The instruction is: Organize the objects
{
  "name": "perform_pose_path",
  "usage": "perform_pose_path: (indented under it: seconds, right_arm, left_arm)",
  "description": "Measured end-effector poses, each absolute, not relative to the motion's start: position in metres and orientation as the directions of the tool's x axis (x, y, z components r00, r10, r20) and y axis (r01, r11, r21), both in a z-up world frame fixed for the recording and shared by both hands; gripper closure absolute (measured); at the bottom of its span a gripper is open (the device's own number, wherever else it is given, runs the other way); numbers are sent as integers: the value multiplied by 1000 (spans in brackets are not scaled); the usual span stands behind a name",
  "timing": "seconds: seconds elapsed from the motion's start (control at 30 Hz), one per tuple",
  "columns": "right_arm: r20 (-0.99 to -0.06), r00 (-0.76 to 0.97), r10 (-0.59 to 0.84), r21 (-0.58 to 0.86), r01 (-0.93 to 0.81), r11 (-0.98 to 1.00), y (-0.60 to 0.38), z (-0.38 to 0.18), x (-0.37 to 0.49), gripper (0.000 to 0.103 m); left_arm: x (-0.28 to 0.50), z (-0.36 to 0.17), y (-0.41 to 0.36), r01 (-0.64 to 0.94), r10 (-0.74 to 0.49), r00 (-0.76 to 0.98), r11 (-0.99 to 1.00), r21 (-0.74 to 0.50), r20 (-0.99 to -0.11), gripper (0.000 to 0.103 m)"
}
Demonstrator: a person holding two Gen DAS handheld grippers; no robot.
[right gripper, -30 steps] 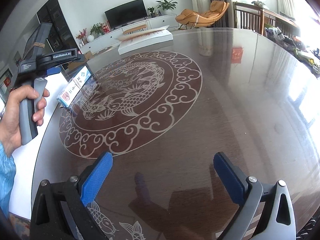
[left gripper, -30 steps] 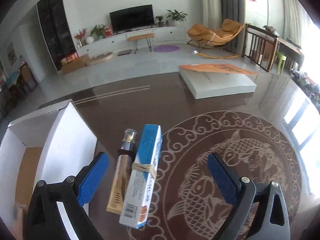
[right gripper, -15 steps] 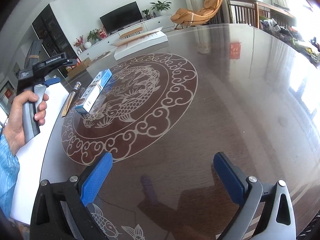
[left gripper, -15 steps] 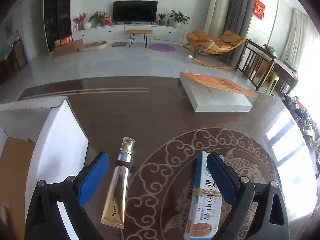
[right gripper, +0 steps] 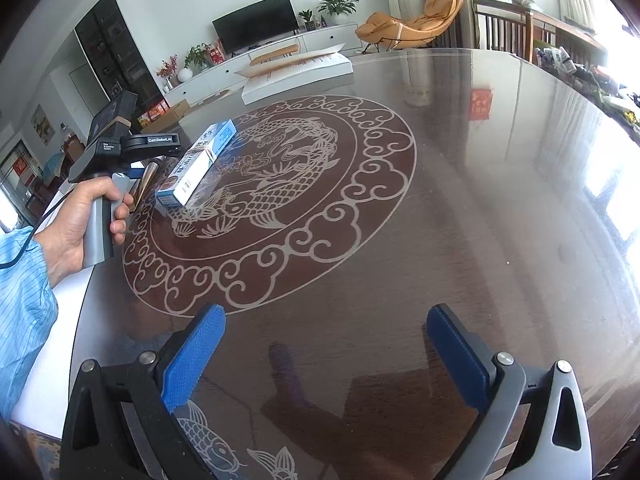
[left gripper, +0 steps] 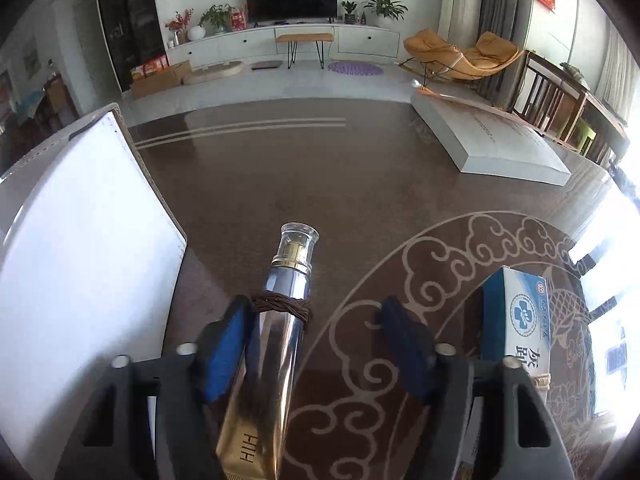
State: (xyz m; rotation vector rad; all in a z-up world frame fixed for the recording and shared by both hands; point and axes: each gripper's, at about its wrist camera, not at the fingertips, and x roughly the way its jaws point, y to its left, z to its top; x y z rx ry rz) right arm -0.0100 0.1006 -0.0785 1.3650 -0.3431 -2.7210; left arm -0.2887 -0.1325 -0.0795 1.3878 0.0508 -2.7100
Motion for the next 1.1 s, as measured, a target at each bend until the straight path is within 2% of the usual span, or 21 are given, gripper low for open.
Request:
perform_pose_path:
  seconds: [0.03, 0.17, 0.47, 0.5, 0.53, 0.57, 0.6, 0.7, 0.73, 1.1]
  right_arm:
    - [-782, -600, -169, 236, -34, -971, 101, -79, -11, 2]
    - [-782, -602, -161, 234, -44, -971, 104, -78, -12, 2]
    - [-807, -583, -95, 132, -21, -991, 92, -85, -10, 2]
    - [-808, -582, -93, 123, -12, -992, 89, -85, -10, 2]
    - [-807, -583, -91, 114, -4, -993, 87, -85, -9, 2]
    - [-808, -583, -82, 101, 1, -995, 85, -86, -9, 2]
    - [-809, -583, -70, 83, 5, -997, 83, -86, -9, 2]
    - [-812, -582, -51, 51, 16, -999, 80, -89, -10, 1]
    - [-812, -582, -50, 49, 17, -999, 79, -89, -10, 1]
    - [-820, -573, -12, -5, 28, -1000, 72, -92, -10, 0]
  left_arm:
    - [-283, -78, -136, 104, -52, -584, -994, -12, -810, 76]
    - [-238, -78, -138, 139, -44, -607, -989, -52, -794, 78]
    - [-92, -82, -113, 125, -66, -617, -992, -15, -784, 75]
    - [-85, -82, -111, 118, -68, -617, -993, -7, -784, 72]
    - [-80, -82, -109, 104, -63, -616, -995, -2, -785, 53]
    - [-78, -84, -105, 87, -61, -605, -996, 10, -794, 20]
    - [-79, -86, -103, 76, -62, -584, -997, 22, -809, 9]
    - [-81, -87, -104, 59, -47, -573, -998, 16, -818, 5]
    - [-82, -89, -106, 66, -44, -567, -998, 8, -823, 0]
    - [-76, -91, -105, 73, -46, -568, -997, 5, -822, 0]
